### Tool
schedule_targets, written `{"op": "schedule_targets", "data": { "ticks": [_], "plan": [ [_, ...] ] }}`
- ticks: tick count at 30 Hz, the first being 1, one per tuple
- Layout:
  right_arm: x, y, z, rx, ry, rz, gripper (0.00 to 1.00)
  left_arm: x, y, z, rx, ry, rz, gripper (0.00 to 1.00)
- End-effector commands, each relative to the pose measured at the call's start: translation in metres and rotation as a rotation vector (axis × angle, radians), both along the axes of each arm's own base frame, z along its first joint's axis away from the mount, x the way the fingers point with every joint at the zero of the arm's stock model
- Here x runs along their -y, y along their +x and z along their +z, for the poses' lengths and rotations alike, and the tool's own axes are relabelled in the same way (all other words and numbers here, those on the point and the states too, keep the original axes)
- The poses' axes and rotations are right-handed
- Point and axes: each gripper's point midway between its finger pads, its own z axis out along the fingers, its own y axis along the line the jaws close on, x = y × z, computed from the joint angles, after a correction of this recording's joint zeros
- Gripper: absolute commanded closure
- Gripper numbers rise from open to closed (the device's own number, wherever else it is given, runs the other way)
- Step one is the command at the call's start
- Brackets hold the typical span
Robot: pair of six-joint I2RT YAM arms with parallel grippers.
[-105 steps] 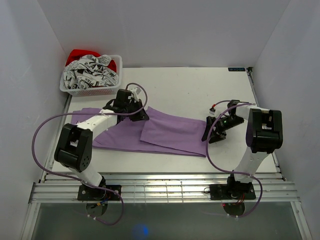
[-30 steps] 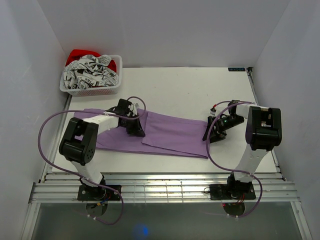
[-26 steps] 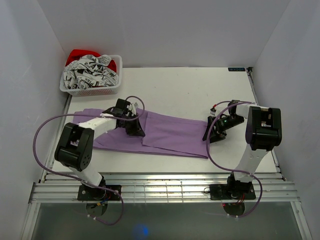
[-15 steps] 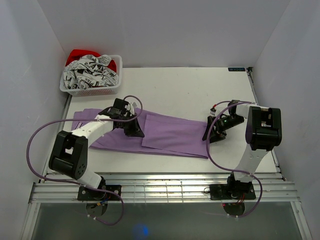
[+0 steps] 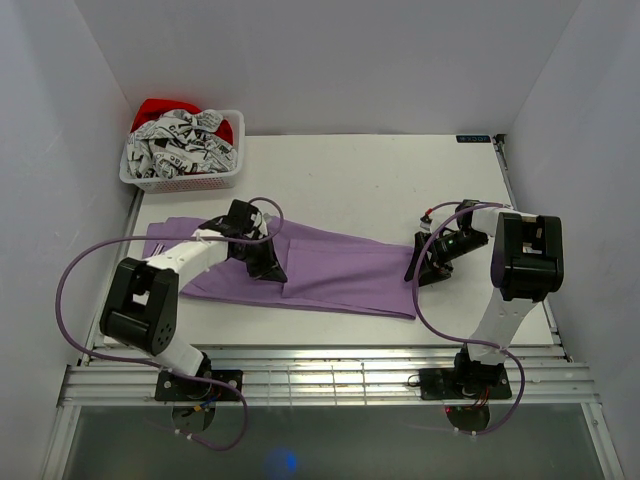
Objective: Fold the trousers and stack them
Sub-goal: Fold the trousers
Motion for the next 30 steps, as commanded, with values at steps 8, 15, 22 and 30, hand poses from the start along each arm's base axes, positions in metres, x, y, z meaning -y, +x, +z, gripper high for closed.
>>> {"op": "schedule_targets", "data": {
  "ticks": [8,15,22,30],
  "plan": [
    [0.028,0.006,-0.044,0.095,-0.165,0.09,0.33,-0.026,0.049,-0.016,0.083,0.146,-0.008,0.75],
    [0.014,0.009,-0.047,0.063,-0.093,0.042,0.39,-0.018,0.058,0.047,0.257,0.029,-0.09,0.38],
    [0.005,0.013,-0.046,0.098,-0.039,0.009,0.85,-0.086,0.076,0.125,0.463,-0.015,0.08,0.21],
    [0.056,0.03,-0.001,0.259,-0.128,-0.037,0.92,-0.222,0.081,0.142,0.48,0.148,0.196,0.14]
  ]
}}
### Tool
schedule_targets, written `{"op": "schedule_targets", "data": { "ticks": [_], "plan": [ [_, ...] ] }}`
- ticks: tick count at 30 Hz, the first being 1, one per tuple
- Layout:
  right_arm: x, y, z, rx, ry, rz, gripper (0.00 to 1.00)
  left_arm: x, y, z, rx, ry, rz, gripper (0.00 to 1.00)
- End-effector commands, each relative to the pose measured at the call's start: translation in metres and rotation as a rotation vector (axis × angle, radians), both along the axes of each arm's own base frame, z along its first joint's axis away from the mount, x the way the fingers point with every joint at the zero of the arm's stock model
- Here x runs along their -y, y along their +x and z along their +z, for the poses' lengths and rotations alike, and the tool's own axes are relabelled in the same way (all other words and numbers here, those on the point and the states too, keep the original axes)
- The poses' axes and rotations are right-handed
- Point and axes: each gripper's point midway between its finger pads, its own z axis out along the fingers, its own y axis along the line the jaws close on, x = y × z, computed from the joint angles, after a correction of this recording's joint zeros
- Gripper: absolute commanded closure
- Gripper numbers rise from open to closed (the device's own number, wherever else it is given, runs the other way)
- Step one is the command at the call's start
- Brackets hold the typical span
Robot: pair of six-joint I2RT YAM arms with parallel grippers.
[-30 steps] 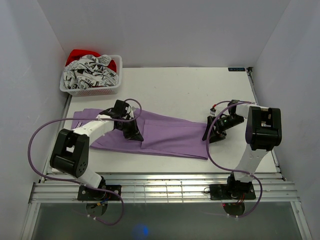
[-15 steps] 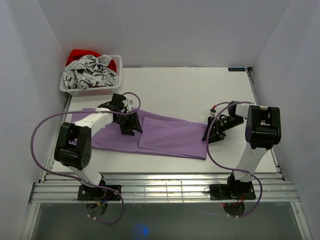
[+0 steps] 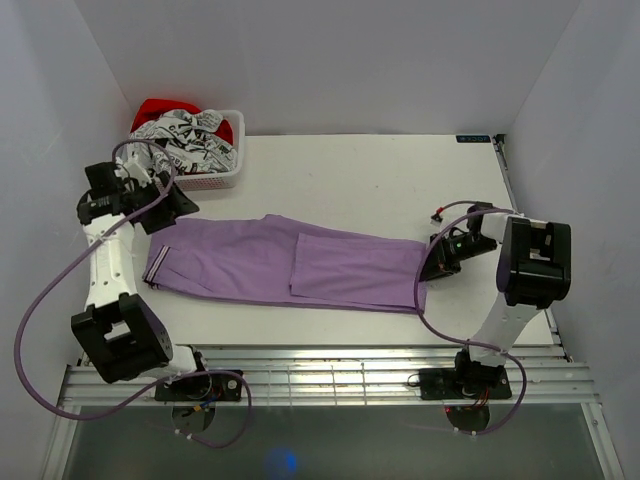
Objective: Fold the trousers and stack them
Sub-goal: Fold the trousers
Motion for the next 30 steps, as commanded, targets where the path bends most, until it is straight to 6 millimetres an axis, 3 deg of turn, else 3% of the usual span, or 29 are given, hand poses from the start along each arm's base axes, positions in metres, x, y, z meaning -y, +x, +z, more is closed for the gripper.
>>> {"op": "schedule_targets", "data": {
  "ticks": [1,4,5,8,11,18,22,30],
  "plan": [
    [0.051,0.025,0.021,0.171,-0.135,-0.015,0.92,-0.036,-0.021,-0.015,-0.069,0.092,-0.066,0.13],
    [0.082,0.025,0.036,0.184,-0.156,-0.047,0.92,-0.069,-0.03,-0.029,-0.069,0.146,-0.053,0.13],
    [0.096,0.025,0.039,0.185,-0.164,-0.076,0.92,-0.073,-0.031,-0.032,-0.061,0.14,-0.063,0.13],
    [0.121,0.026,0.055,0.203,-0.172,-0.098,0.92,-0.074,-0.039,-0.052,-0.078,0.158,-0.15,0.15],
    [0.126,0.031,0.078,0.237,-0.128,-0.099,0.92,-0.065,-0.04,-0.065,-0.04,0.142,-0.214,0.17],
    [0.075,0.046,0.146,0.321,0.193,-0.137,0.92,-0.03,-0.039,-0.092,-0.011,-0.102,-0.292,0.28],
    [0.047,0.054,0.169,0.352,0.3,-0.138,0.92,-0.016,-0.033,-0.095,0.04,-0.16,-0.322,0.28],
    [-0.029,0.061,0.203,0.381,0.414,-0.046,0.92,-0.005,-0.033,-0.133,-0.015,-0.19,-0.309,0.38]
  ]
}}
